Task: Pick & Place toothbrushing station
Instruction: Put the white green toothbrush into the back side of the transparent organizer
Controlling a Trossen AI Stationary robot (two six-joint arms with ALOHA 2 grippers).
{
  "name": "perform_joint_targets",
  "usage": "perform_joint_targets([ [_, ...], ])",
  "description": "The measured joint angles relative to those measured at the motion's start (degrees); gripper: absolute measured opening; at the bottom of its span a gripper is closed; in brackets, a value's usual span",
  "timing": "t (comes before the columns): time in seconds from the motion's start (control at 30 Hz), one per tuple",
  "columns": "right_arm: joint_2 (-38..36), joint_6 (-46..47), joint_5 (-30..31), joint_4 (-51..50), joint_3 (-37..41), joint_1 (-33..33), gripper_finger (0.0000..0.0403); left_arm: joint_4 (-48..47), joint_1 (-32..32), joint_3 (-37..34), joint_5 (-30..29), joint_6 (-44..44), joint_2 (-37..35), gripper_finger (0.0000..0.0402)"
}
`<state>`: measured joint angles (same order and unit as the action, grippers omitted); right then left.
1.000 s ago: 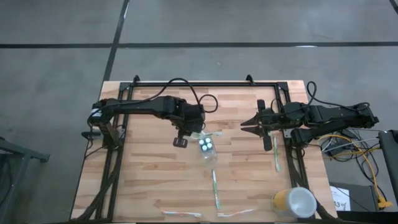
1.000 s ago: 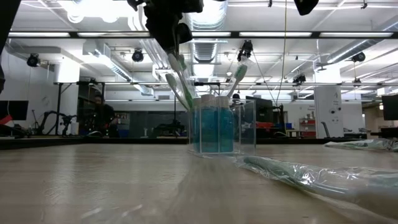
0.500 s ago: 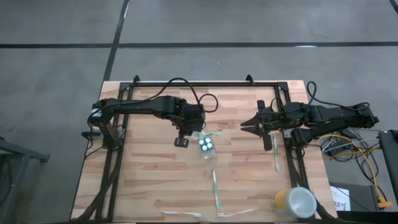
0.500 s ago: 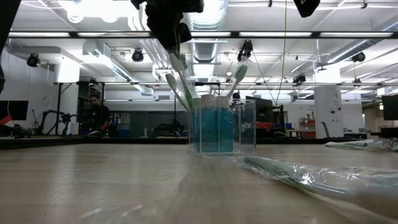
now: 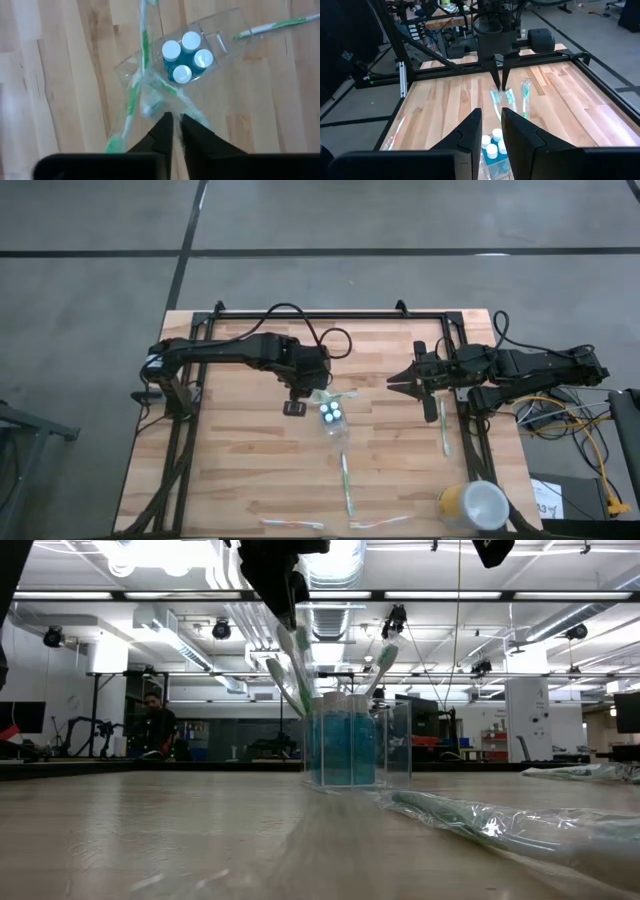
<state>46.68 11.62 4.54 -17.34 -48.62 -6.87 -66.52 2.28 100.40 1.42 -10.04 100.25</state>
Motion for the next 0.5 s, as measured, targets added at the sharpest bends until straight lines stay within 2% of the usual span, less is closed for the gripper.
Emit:
perform_joint_targets([
  [0.3,0.0,0.0,0.0,0.0,0.0,0.0,0.0068,-2.6,0.1,-0.1,-1.0,0.8,0.0,0.0136],
  [0.5,0.0,0.0,0.0,0.0,0.0,0.0,0.0068,-5.5,0.2,0.7,-5.5,1.1,-0.1,0.0150],
])
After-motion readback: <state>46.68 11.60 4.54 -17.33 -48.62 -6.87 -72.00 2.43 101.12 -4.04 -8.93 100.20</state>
